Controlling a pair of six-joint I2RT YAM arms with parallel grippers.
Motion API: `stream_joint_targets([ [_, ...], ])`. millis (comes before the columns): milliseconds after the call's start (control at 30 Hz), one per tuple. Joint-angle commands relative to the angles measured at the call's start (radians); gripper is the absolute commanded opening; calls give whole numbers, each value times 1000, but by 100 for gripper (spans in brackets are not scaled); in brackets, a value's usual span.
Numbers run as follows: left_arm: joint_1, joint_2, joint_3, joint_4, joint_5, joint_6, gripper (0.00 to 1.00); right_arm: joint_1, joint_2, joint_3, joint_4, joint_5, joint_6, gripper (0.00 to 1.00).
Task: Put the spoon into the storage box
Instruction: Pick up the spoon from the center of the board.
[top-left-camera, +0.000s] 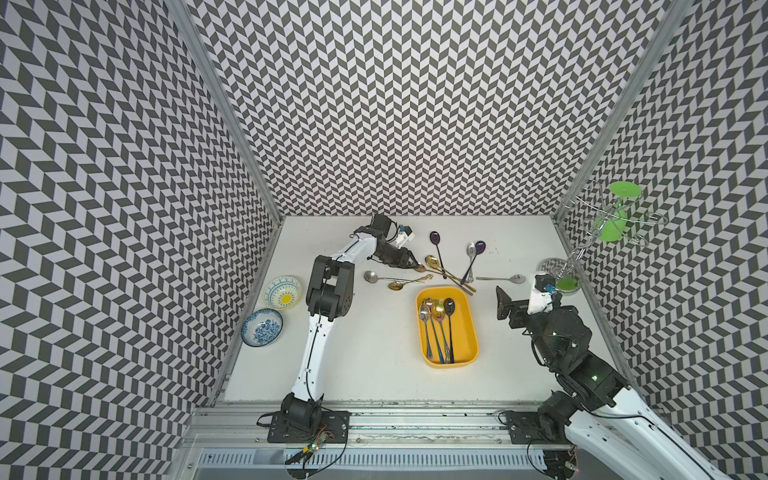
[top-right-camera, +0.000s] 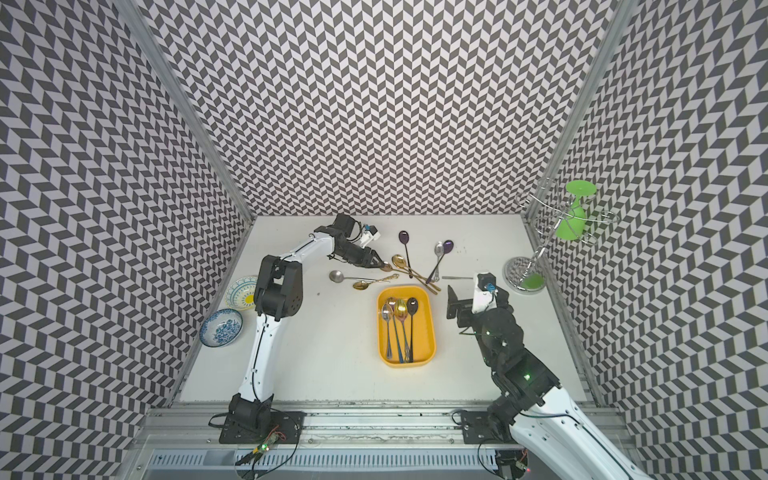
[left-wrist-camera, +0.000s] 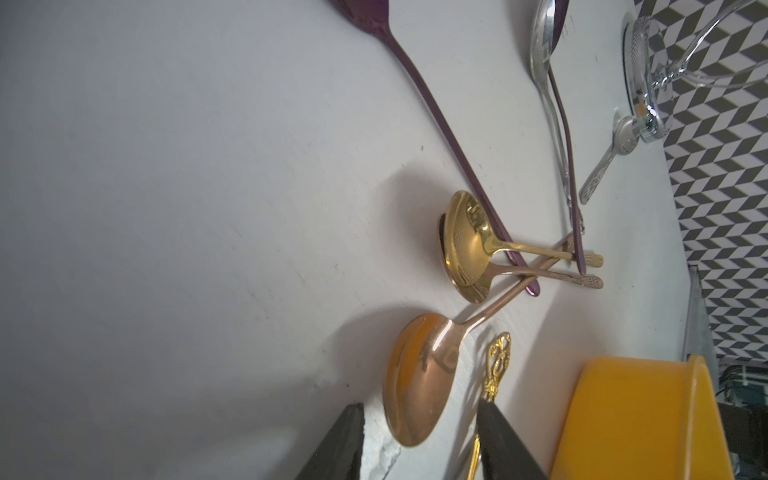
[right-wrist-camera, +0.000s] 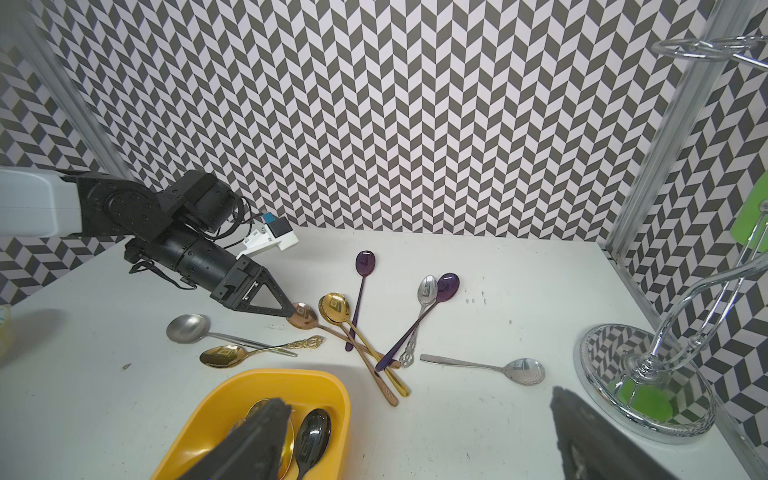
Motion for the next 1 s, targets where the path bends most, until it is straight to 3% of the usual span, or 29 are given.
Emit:
stream_joint_targets([
  [0, -1, 29, 21, -7, 22, -1, 58, -5, 1, -7, 52, 10, -3, 100],
  [533, -4, 76, 62, -7, 16, -8, 27, -6, -7, -4, 54, -12, -3, 100],
  [733, 1, 68, 75, -10, 13, -3, 11, -6, -8, -4, 52, 3, -3, 100],
  [800, 4, 64, 86, -14, 5, 1, 1, -6, -11, -4, 52, -2, -3, 100],
  [967, 23, 32, 88, -16, 2, 3, 0, -6, -10, -2, 51, 2, -4, 100],
])
